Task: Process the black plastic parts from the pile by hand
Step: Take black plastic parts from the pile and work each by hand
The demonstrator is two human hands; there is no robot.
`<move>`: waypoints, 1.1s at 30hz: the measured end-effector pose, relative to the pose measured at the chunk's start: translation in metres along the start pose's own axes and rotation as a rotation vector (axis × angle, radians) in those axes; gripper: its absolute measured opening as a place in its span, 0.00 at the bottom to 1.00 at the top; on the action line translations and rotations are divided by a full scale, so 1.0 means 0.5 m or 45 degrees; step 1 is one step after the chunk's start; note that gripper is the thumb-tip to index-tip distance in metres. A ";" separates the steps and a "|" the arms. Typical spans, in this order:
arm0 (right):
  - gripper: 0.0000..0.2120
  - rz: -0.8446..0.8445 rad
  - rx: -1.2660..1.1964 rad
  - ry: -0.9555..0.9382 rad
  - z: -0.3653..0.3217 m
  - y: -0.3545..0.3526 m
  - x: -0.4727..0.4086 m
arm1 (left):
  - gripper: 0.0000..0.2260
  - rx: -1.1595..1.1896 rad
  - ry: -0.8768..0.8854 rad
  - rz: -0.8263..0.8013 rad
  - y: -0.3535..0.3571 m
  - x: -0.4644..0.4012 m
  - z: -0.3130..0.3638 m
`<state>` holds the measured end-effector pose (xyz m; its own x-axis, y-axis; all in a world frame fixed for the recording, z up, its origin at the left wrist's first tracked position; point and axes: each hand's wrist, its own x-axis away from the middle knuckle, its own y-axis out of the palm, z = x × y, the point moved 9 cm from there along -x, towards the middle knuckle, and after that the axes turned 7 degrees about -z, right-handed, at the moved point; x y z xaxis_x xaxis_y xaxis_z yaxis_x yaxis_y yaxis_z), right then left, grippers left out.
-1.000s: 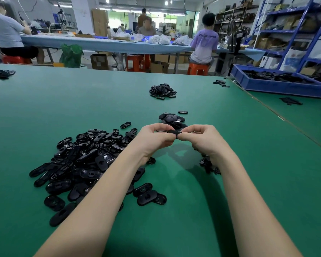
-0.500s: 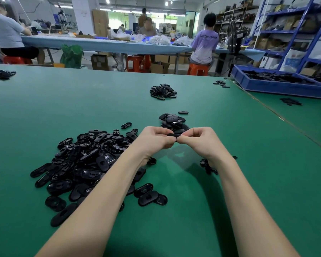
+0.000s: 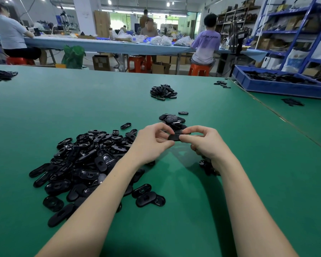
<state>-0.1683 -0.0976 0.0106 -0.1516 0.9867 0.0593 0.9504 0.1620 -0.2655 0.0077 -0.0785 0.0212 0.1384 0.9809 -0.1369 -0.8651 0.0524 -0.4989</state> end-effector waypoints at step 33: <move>0.02 -0.188 0.501 -0.015 0.000 0.026 -0.001 | 0.05 -0.377 -0.038 0.178 -0.062 -0.034 0.014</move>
<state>-0.1559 -0.0961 0.0071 -0.2838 0.9521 0.1140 0.7423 0.2934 -0.6024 0.0288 -0.0953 0.0448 0.0103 0.9800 -0.1987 -0.6963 -0.1356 -0.7048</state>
